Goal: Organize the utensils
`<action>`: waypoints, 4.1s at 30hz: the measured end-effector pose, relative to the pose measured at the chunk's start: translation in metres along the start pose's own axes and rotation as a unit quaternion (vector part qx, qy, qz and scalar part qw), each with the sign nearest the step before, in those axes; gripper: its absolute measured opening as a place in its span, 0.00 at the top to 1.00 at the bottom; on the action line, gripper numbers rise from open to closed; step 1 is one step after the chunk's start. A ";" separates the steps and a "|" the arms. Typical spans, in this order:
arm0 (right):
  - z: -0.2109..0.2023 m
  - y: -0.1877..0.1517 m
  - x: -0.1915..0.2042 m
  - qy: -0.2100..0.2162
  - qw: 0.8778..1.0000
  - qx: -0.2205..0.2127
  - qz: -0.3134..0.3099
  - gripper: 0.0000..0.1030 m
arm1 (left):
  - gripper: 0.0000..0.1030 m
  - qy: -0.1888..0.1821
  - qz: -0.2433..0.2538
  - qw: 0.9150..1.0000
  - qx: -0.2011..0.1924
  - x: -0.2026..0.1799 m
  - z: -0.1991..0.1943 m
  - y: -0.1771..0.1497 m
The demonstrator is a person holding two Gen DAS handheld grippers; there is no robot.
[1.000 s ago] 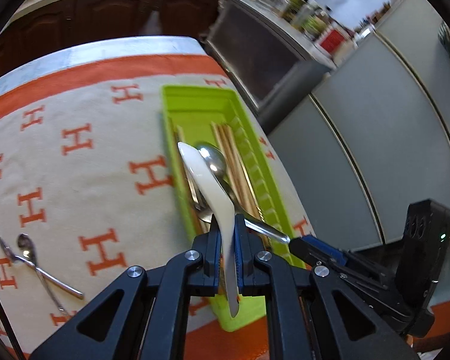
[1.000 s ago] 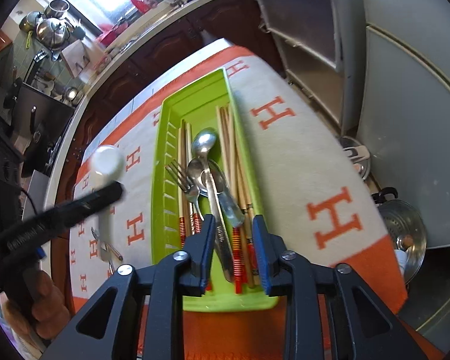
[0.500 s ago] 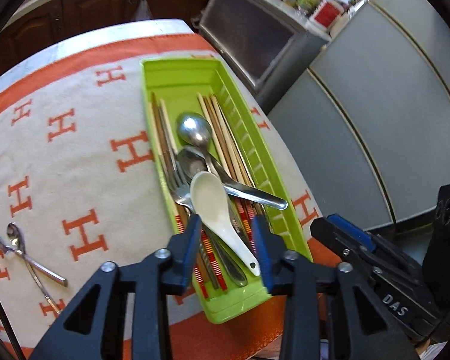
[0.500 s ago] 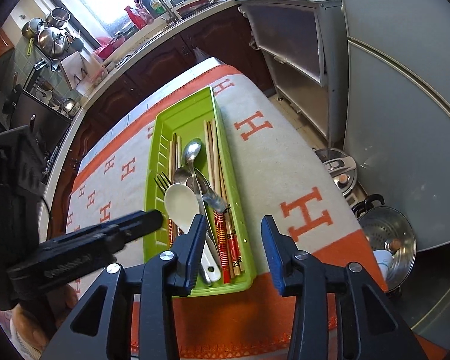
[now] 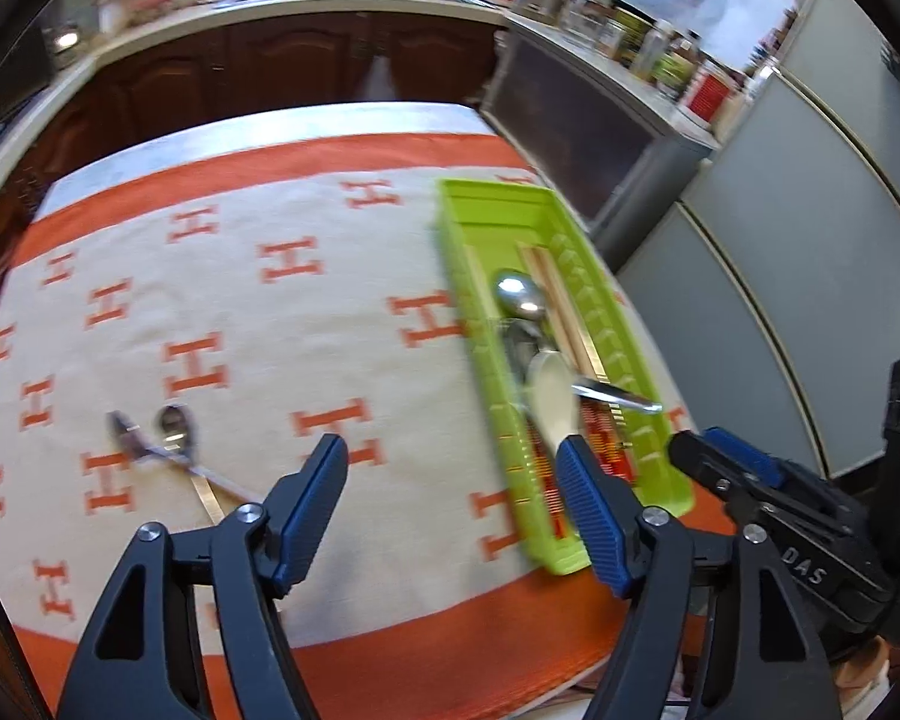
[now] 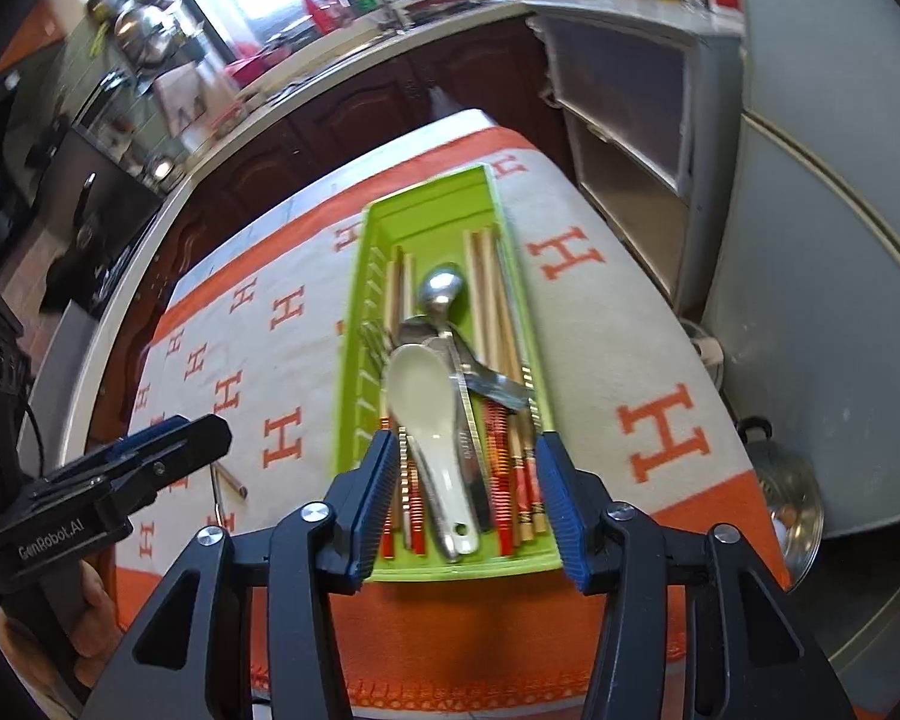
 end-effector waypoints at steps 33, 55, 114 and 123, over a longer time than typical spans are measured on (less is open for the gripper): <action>0.157 0.006 0.281 0.055 0.923 0.141 -0.354 0.44 | 0.27 0.116 -0.210 0.971 0.014 0.236 -0.009 -0.077; 0.199 0.001 0.275 0.096 0.908 0.224 -0.342 0.93 | 0.27 0.093 -0.225 0.970 0.017 0.247 -0.005 -0.076; 0.192 0.004 0.198 0.176 0.942 0.257 -0.128 0.89 | 0.27 0.057 -0.152 0.984 0.066 0.178 0.017 -0.055; 0.204 0.021 0.196 0.179 0.948 0.249 -0.083 0.79 | 0.27 0.052 -0.158 0.984 0.071 0.184 0.020 -0.056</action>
Point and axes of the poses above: each gripper's, at about its wrist camera, not at the fingertips, and z roughly the way its jaws point, x to its left, y to its top, the point moved 2 cm from there along z, roughly the way its jaws point, and after that the axes turned 6 degrees about -z, right-handed, at the moved point
